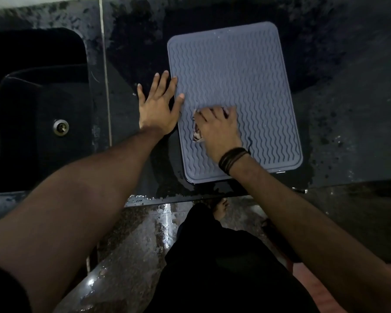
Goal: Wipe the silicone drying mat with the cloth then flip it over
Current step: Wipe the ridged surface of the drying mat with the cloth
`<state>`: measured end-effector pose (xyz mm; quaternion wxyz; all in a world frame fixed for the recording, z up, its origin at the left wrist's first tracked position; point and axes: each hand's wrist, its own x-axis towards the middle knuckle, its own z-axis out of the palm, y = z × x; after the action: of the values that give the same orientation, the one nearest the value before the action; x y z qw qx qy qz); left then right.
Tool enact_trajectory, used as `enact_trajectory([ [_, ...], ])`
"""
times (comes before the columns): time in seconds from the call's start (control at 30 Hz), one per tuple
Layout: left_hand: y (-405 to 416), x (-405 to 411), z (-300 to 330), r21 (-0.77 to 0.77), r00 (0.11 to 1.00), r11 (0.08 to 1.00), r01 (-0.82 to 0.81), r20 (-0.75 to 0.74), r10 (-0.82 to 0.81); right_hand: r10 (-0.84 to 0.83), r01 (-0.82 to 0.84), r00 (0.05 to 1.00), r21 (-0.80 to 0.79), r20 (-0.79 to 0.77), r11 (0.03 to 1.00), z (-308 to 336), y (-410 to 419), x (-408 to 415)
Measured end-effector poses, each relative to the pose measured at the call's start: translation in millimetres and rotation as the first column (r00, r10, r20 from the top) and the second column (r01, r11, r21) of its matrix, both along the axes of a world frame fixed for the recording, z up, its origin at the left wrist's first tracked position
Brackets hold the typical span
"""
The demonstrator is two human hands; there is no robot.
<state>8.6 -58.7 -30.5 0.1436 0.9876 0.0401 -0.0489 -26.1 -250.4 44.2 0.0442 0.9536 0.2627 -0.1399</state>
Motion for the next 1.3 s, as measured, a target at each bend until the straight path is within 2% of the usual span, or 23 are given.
enact_trajectory([
  [0.07, -0.7, 0.4, -1.7, 0.001, 1.000, 1.000, -0.012, -0.004, 0.012, 0.025, -0.024, 0.999, -0.049, 0.023, 0.998, -6.2, -3.5, -10.5],
  [0.2, -0.5, -0.2, -2.8, 0.000, 1.000, 1.000, -0.020, -0.007, 0.020, 0.041, -0.040, 0.999, -0.021, 0.032, 0.999, -9.4, -31.8, -55.2],
  [0.37, -0.3, -0.6, -1.2, -0.015, 1.000, 1.000, -0.013, -0.006, 0.013, 0.076, -0.078, 0.996, -0.048, -0.044, 0.996, 9.5, -64.3, -97.1],
  [0.5, -0.1, 0.4, -0.9, -0.007, 1.000, 1.000, -0.011, -0.002, 0.011, 0.014, -0.014, 0.998, 0.005, -0.067, 1.000, 23.4, -61.0, -74.5],
  [0.63, -0.4, 0.6, -2.8, 0.004, 1.000, 1.000, -0.009, 0.000, 0.009, -0.084, 0.079, 0.996, 0.121, 0.042, 0.990, 21.3, -21.6, -10.0],
  [0.77, -0.7, 1.4, -3.3, 0.029, 1.000, 0.999, -0.017, 0.002, 0.017, -0.064, 0.060, 0.997, 0.088, 0.045, 0.994, 7.5, 19.7, 36.9],
  [0.97, -0.7, 1.1, -2.9, 0.004, 1.000, 1.000, -0.029, 0.002, 0.029, 0.073, -0.076, 0.995, 0.036, 0.067, 0.996, -10.7, -4.5, -6.8],
  [1.13, -1.5, 1.1, -4.9, -0.002, 0.999, 0.999, -0.032, 0.022, 0.032, 0.118, -0.119, 0.991, -0.020, -0.071, 0.993, 1.6, -50.1, -70.5],
  [1.23, 0.1, 1.5, -7.6, -0.003, 0.999, 1.000, -0.027, 0.030, 0.027, 0.115, -0.114, 0.986, 0.015, -0.119, 0.993, 12.8, -60.1, -70.5],
  [1.3, 1.0, 1.1, -9.0, -0.013, 0.999, 1.000, -0.025, 0.029, 0.025, 0.078, -0.074, 0.995, 0.065, -0.057, 0.995, 19.2, -51.4, -52.9],
])
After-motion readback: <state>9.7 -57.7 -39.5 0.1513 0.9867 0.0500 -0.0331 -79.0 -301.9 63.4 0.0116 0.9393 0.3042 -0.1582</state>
